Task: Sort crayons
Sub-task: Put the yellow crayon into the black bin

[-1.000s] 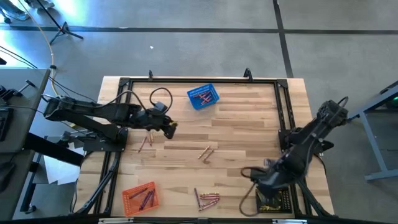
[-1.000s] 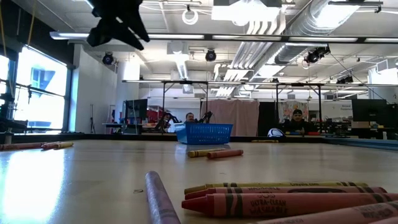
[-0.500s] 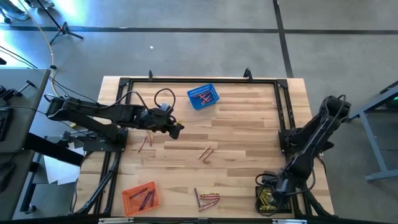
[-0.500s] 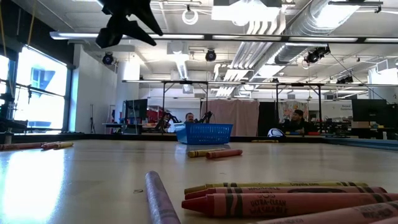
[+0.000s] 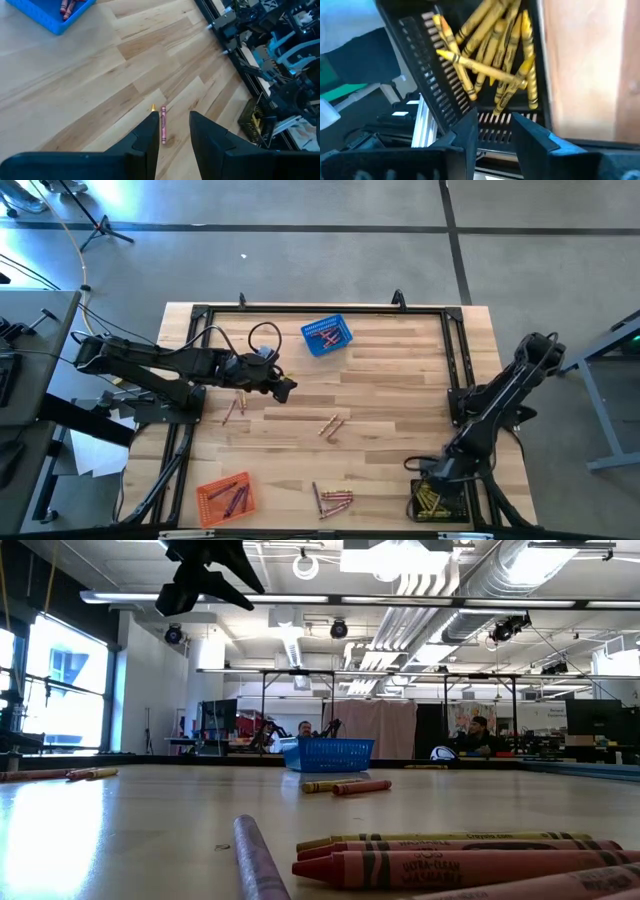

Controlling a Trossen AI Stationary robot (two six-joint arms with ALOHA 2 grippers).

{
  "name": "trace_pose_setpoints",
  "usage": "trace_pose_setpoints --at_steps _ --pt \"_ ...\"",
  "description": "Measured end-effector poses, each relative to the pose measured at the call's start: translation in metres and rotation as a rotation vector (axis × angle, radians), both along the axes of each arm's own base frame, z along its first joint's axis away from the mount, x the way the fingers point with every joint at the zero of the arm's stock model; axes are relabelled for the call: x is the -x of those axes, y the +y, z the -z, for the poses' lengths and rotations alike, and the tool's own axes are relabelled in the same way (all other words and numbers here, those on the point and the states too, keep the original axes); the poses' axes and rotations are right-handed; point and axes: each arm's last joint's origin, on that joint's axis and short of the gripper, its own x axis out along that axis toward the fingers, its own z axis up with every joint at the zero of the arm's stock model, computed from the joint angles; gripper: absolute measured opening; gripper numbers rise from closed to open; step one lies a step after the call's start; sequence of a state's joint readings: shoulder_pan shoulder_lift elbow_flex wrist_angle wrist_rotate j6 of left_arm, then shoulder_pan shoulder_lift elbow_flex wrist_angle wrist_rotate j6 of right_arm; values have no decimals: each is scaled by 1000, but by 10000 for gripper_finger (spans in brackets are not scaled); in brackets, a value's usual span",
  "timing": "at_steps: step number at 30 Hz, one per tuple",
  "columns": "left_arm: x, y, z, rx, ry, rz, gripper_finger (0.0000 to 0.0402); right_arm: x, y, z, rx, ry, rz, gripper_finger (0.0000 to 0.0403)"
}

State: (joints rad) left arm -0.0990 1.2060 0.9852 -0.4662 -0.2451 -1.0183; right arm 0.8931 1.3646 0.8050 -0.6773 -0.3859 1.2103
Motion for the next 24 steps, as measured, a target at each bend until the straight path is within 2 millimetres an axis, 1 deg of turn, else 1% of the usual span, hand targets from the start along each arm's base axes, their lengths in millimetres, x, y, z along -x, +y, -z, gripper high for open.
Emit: trace_pose_setpoints --at_steps 3,6,9,12,14,16,19,21,24 --pt "0 0 0 -25 7 20 94 -7 -9 -11 -4 -34 -18 95" --pt "1 0 1 -58 21 46 94 -14 -22 -23 25 -60 -20 91" --pt "0 0 1 -82 26 66 94 -25 -41 -35 120 -117 0 89" --pt "3 0 -2 -113 30 102 94 -40 -65 -46 266 -182 34 89" --pt "5 1 -3 -124 29 127 94 -52 -85 -53 366 -235 104 89" --pt "9 3 -5 -134 43 135 94 -64 -108 -57 471 -270 216 89" --pt "18 8 -8 -164 63 143 94 -79 -149 -62 613 -295 425 89" --pt "22 11 -11 -187 63 149 94 -86 -178 -62 666 -294 558 89" --pt "33 16 -15 -219 86 151 94 -94 -217 -63 674 -313 735 89"
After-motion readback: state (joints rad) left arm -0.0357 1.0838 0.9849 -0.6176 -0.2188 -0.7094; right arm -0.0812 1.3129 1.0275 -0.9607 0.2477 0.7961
